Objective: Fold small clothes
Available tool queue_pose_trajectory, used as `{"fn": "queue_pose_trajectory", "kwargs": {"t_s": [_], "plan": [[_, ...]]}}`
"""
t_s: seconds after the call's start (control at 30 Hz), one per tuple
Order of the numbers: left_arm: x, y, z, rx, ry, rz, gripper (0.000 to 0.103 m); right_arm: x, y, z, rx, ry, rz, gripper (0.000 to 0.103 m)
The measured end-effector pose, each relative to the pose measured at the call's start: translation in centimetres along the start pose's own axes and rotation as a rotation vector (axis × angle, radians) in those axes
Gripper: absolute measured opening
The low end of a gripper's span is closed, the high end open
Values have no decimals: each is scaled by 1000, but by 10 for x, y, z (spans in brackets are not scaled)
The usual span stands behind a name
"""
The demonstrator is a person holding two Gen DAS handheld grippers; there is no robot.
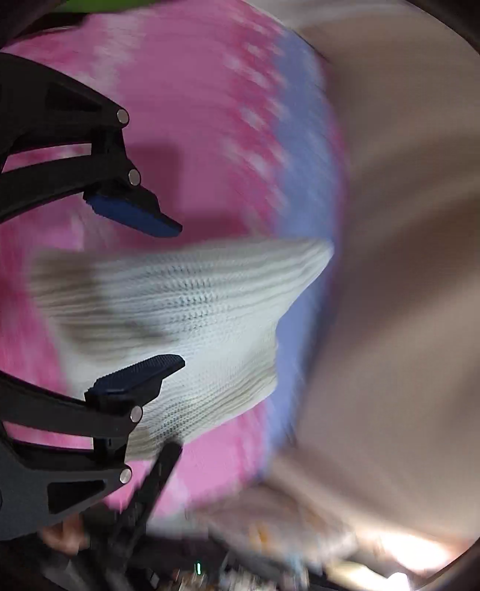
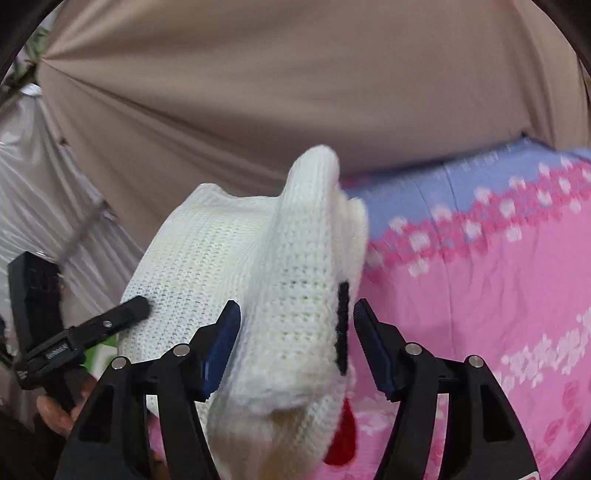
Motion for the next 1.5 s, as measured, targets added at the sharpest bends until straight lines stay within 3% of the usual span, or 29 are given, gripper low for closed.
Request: {"fn": "queue_pose_trajectory", "kwargs": {"t_s": [0.03,0.07,0.1,0.2,0.4,0.5,0.57,0.63,0.7,0.73,0.8,0.9,0.93,1.0,1.03,1.07,1.3,1.5], "plan": [[24,26,-21,-113,-20,-87,55,24,32,20,99,34,-98,53],[41,34,-34,-142,-25,-130,53,43,49,33,156,67,-167,40],[53,34,-40,-136,-36,-140,54,63,57,42,172,103,-223,20],[67,14,-40,-115,-21,-74,61,85,40,36,136,127,-215,22],[43,5,-14,-96,13,-16,73,60,37,-23,105,25,-176,22],[40,30,-5,-103,59,-76,73,53,49,-45,106,-44,-187,22],[47,52,-7,-123,68,-124,73,57,68,-42,167,-90,-239,21],[59,78,-13,-151,75,-192,73,71,96,-19,263,-95,-309,12],[69,93,-19,-174,65,-259,73,85,112,2,271,-57,-367,2],[71,93,-21,-166,52,-261,73,87,110,4,260,-33,-370,2],[72,87,-22,-167,27,-277,73,83,97,-1,255,-11,-355,6],[69,70,-16,-181,25,-237,73,73,70,-14,257,-33,-288,14],[67,63,-14,-187,16,-220,74,71,59,-17,282,-45,-257,29],[65,50,-8,-197,12,-164,76,68,39,-21,346,-57,-196,49],[65,42,-4,-206,14,-139,81,68,30,-21,377,-58,-173,52],[65,36,0,-212,18,-116,85,69,24,-21,400,-60,-161,52],[81,14,27,-245,11,-69,87,91,2,-18,488,-69,-117,59],[97,7,42,-297,44,-51,87,110,3,-22,495,-95,-133,65]]}}
Point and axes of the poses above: each gripper's, at about its wrist camera, not at the fingertips, and y roughly the way its jaws point, z to its right, x to its underside, the point moved 3 cm from there along y, roughly the way its jaws point, and after that the axes turned 2 degrees about -x, right-handed, at the moved point
